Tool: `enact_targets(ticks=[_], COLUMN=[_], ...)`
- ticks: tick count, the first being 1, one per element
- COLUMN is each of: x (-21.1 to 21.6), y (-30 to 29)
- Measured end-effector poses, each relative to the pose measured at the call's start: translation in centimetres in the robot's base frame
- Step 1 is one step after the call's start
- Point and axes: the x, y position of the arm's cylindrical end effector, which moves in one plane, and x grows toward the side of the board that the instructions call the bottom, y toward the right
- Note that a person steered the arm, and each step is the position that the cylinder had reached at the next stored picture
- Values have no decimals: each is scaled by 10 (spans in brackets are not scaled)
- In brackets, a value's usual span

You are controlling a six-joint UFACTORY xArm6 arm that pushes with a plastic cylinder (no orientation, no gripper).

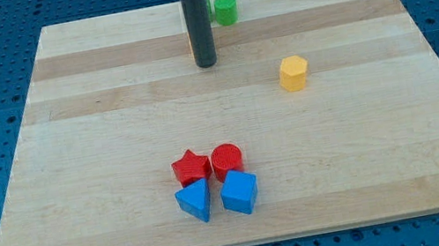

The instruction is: Slide the yellow heart up towards the top center

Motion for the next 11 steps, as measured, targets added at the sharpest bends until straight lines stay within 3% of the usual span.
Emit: enact_targets(ticks=[2,6,9,11], x=[-7,-3,-50,33], y=[-19,8,8,8])
